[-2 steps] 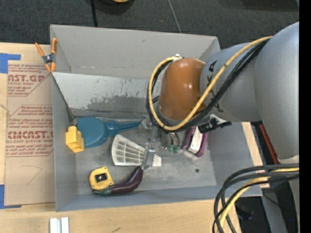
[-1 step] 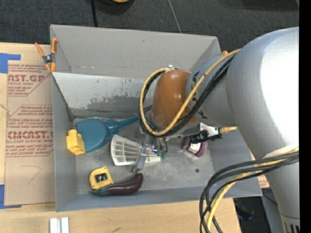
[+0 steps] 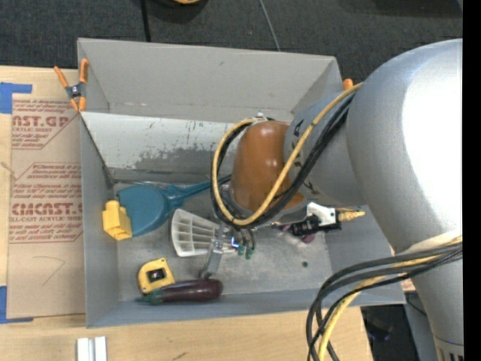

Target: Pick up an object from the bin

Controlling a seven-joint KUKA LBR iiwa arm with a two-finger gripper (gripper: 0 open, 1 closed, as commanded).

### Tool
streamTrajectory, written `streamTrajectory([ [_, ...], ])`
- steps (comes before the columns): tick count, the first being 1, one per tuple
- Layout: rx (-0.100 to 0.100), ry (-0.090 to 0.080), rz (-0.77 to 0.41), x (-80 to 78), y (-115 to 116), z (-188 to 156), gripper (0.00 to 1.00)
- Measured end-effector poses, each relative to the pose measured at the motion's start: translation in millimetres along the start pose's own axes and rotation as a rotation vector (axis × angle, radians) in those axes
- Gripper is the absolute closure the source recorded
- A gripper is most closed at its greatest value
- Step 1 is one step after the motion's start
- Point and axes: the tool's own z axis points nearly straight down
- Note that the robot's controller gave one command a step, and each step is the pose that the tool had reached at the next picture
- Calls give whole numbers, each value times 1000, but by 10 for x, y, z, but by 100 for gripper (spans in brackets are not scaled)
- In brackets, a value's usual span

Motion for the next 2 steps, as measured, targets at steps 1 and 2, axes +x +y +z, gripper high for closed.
streamTrajectory([
  [1, 2, 3, -25, -243, -29, 34, 0],
  [2, -2, -1, -1, -1, 8, -1, 100],
])
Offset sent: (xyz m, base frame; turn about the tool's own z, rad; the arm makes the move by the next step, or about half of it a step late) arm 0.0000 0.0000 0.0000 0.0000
